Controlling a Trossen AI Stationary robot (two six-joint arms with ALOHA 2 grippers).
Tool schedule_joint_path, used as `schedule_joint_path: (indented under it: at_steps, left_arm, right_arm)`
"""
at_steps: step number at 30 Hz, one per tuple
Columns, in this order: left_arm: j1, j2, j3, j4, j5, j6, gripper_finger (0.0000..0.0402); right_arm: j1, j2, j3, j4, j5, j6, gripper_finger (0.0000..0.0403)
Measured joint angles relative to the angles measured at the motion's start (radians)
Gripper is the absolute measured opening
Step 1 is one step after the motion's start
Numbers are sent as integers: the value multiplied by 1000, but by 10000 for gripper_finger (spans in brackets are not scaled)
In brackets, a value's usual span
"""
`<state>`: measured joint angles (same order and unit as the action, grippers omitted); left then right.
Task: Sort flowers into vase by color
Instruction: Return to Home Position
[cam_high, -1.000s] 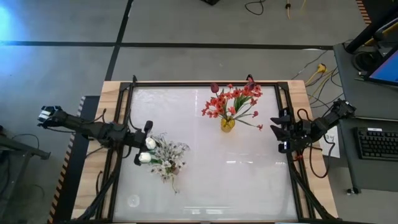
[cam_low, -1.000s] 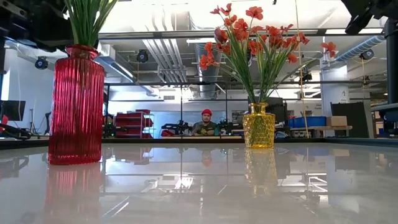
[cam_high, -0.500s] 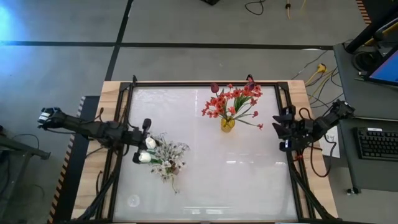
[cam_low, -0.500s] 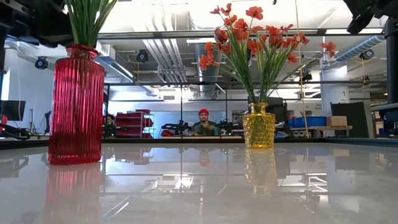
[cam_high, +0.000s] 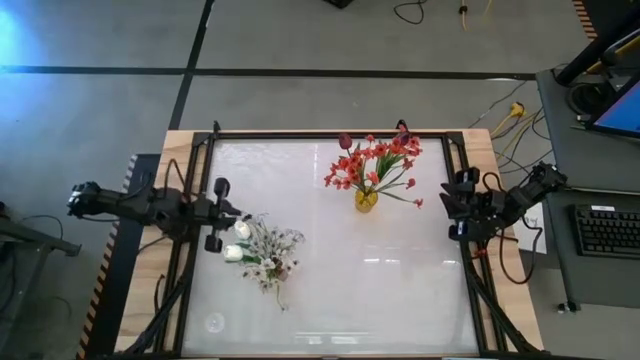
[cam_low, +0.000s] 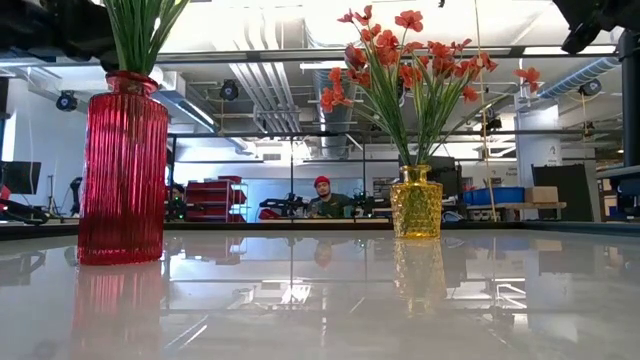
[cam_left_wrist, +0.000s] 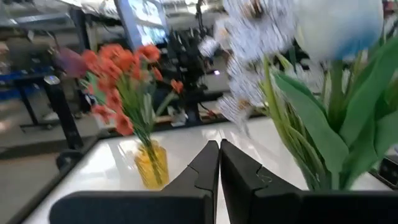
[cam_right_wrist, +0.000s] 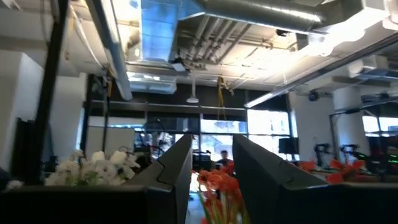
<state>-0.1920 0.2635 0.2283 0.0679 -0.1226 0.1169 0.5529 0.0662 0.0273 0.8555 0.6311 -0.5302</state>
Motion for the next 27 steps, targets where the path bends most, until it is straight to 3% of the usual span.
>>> schedule_joint_path:
  at_steps: [12,16,22,27]
  left_arm:
    - [69,-179,0,-111,1,-5,0]
    - [70,-264,0,-166,0,-38,0]
    - [72,-262,9,-178,-100,-48,0]
    - [72,-264,10,-213,-43,-72,0]
  right_arm:
    - [3,-66,0,-1,27,-58,73]
    - [3,-66,0,-1,88,-62,65]
    - [2,-66,0,46,132,-75,63]
    - [2,-66,1,73,116,-86,63]
